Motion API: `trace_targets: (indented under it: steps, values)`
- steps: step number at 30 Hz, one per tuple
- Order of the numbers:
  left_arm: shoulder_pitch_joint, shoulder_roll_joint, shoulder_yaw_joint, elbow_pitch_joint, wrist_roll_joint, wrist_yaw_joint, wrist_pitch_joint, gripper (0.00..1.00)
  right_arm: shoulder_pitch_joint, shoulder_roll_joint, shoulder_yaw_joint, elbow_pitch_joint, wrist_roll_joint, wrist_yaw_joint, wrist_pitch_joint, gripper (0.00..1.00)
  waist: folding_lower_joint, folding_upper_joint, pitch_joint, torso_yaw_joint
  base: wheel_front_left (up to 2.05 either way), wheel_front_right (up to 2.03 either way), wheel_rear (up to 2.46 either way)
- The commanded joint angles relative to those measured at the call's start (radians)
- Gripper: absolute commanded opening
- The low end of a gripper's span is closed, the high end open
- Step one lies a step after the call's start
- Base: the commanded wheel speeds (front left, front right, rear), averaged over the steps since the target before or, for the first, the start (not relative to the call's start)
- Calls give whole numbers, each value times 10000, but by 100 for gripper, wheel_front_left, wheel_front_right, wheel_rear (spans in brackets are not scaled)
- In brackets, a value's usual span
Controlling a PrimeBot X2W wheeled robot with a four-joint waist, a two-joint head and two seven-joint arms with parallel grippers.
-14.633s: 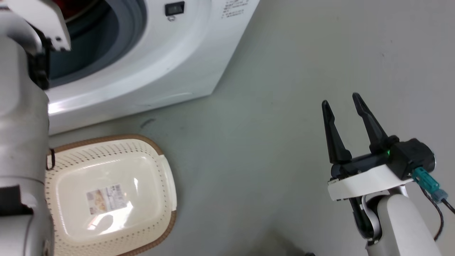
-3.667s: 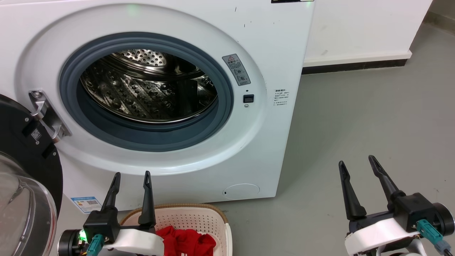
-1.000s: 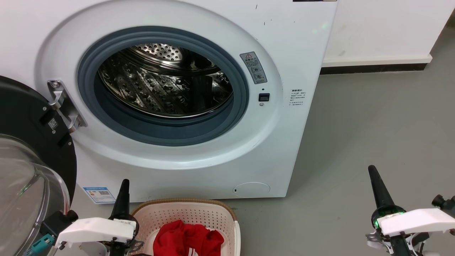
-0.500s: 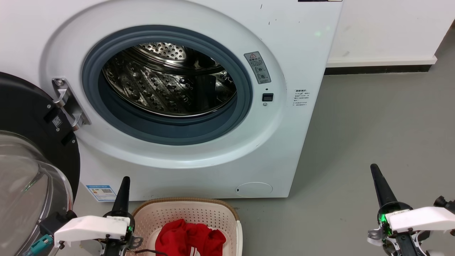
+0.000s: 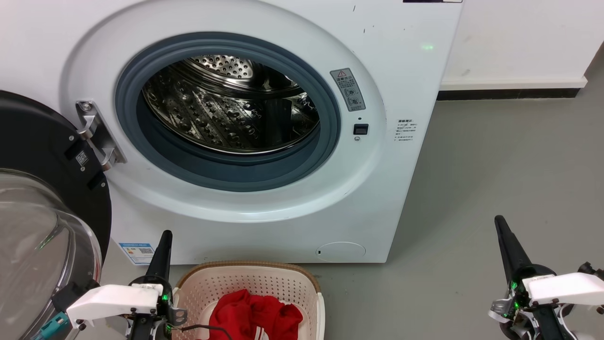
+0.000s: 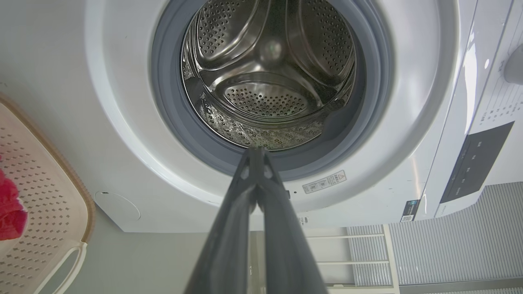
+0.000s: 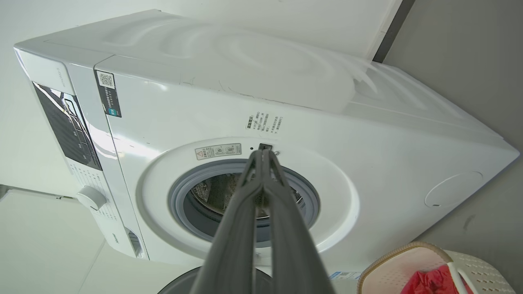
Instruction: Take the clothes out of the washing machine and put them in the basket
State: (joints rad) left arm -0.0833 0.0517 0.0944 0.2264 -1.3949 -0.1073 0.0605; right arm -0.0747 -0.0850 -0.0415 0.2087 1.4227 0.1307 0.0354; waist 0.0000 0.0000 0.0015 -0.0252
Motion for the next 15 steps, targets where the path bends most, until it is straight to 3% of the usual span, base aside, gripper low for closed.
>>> trace_targets:
  steps: [1, 15]
  values:
    - [-151, -5, 37, 1, -225, -84, 78, 0, -187, -16, -42, 29, 268, 1, 35, 0, 0, 0, 1, 15, 0, 0, 0]
    - [-243, -13, 138, 114, -1246, -172, 340, 0, -296, 18, -180, 196, 1312, 1, 257, 0, 0, 0, 8, 129, 0, 0, 0]
